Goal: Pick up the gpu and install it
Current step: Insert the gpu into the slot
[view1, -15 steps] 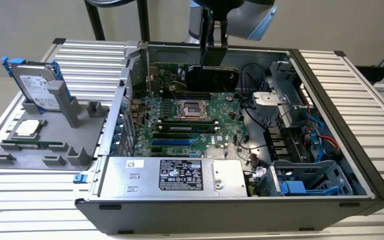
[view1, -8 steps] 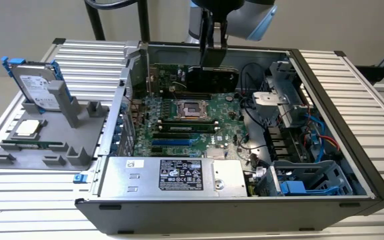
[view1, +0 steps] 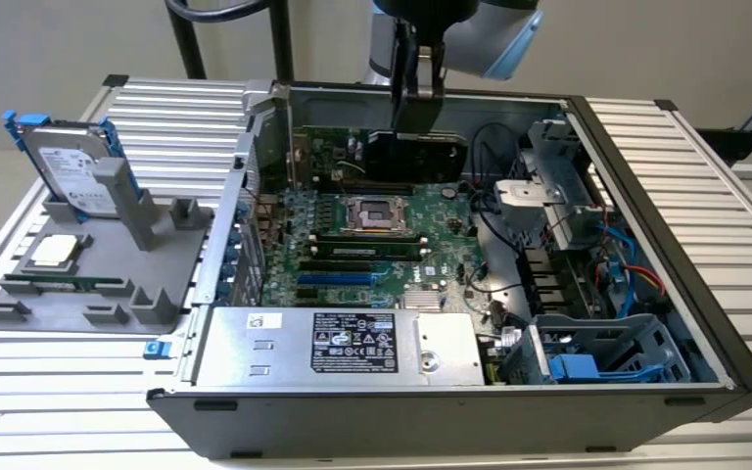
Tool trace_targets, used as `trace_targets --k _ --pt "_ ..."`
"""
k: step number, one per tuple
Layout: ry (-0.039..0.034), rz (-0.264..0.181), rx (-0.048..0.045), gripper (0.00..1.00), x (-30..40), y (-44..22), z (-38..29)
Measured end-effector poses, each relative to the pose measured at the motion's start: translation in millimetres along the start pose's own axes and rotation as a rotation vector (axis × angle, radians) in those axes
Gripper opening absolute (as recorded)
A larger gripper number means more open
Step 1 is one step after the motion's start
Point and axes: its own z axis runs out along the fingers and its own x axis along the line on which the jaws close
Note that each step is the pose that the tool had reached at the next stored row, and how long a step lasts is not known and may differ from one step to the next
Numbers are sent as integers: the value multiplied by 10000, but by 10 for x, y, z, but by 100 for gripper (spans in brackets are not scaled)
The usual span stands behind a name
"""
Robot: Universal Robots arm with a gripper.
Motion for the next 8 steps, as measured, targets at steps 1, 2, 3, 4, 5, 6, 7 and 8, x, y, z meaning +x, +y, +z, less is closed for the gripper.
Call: trace_targets --k 1,2,3,4,5,6,7,8 --pt "3 0 0 0 0 0 3" --pt "5 0 0 0 0 0 6" --pt "6 0 0 0 0 0 9" --pt "8 0 0 0 0 0 12" --pt "8 0 0 0 0 0 16" --pt "9 1 0 0 0 0 19" --pt "11 0 0 0 1 0 19" --pt "11 0 -1 0 1 0 19"
